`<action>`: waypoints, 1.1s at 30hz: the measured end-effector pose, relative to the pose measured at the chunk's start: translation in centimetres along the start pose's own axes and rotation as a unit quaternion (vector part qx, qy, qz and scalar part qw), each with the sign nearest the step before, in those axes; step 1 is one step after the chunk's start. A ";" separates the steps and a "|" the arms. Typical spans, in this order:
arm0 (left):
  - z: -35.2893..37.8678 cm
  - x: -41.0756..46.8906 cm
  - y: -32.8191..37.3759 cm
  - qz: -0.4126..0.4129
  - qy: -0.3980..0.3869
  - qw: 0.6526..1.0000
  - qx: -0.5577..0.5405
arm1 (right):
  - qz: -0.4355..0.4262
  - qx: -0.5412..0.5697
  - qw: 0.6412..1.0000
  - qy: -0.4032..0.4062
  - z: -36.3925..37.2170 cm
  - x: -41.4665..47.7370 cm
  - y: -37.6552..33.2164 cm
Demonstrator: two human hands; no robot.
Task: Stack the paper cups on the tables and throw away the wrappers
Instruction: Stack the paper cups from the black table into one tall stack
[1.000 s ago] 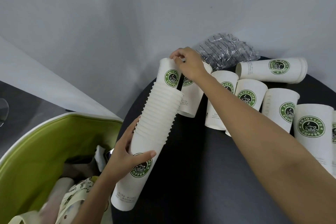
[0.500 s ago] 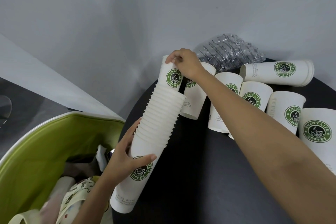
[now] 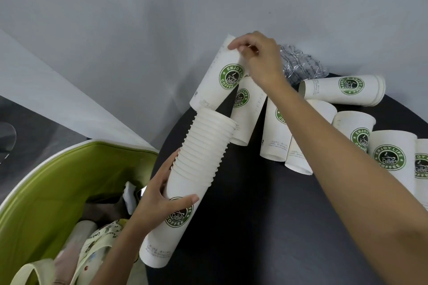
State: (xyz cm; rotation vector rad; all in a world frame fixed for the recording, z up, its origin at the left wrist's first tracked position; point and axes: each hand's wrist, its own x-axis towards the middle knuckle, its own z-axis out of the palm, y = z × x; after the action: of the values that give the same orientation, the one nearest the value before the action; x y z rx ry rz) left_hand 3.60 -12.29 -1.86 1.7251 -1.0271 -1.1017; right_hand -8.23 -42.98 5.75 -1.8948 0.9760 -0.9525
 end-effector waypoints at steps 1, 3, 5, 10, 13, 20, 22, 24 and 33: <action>0.0 -0.1 0.1 0.001 0.002 1.000 0.002 | 0.000 0.008 1.000 0.021 -0.8 -0.1 -0.2; 0.1 -0.3 0.3 0.005 0.007 1.000 0.004 | 0.006 0.032 0.998 0.060 -2.4 -0.5 -0.6; 0.2 -0.5 0.4 0.005 0.014 1.000 0.002 | 0.019 0.053 0.995 0.083 -3.7 -1.1 -1.0; 0.5 -0.8 0.8 0.001 0.018 1.000 -0.003 | 0.036 0.070 0.995 0.069 -4.8 -3.3 -1.7; 0.7 -0.9 1.1 0.004 0.020 1.000 -0.005 | 0.039 0.082 0.995 0.048 -4.7 -4.7 -2.3; 1.2 -1.0 1.5 0.024 0.010 1.000 0.006 | 0.014 0.097 0.995 -0.033 -3.1 -7.8 -3.3; 1.3 -1.0 1.6 0.025 0.005 1.000 0.007 | 0.005 0.087 0.994 -0.066 -2.6 -8.7 -3.3; 1.5 -1.0 1.8 0.023 -0.004 1.000 0.003 | 0.010 0.074 0.993 -0.092 -2.2 -9.6 -3.3; 2.2 -1.3 2.4 0.023 -0.019 1.000 0.004 | 0.031 0.056 0.991 -0.120 -1.5 -12.2 -4.2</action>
State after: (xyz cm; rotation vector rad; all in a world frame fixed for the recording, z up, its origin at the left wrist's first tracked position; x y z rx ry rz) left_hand 0.70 -12.34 0.13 1.6856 -1.0902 -1.1061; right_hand -13.47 -31.15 6.92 -1.8239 0.8158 -0.7094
